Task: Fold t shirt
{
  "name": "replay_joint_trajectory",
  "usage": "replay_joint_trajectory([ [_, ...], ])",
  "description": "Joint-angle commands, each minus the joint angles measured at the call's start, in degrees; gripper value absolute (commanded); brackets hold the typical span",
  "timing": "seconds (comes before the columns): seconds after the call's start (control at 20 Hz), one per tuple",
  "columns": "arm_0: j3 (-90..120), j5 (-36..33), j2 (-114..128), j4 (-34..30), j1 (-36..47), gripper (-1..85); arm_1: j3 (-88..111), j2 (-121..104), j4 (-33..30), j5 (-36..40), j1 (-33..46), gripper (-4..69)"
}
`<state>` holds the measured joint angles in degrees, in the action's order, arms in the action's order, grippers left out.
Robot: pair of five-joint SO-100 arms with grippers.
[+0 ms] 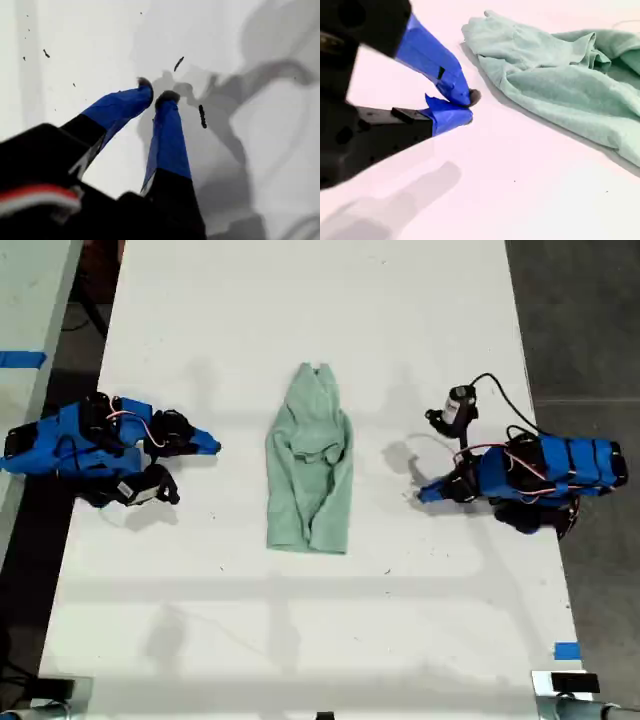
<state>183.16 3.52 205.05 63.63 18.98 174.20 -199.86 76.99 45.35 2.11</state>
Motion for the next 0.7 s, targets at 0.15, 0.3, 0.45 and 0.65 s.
replay_joint_trajectory([
  [0.15,0.7,2.46,0.35,-0.53,-4.04,-0.1,2.99,-1.05,1.14,-39.9,-7.29,0.5],
  [0.3,0.7,2.46,0.35,-0.53,-6.33,-0.1,2.11,-1.05,2.29,-46.49,-9.49,0.4],
  [0.45,-0.53,9.4,0.44,-3.16,-11.34,-0.2,0.53,-1.05,-3.43,-43.07,-10.11,0.5],
  [0.65,-18.37,14.5,-33.84,-14.59,-16.61,-0.3,-10.11,10.55,-5.54,-47.72,-10.9,0.6],
])
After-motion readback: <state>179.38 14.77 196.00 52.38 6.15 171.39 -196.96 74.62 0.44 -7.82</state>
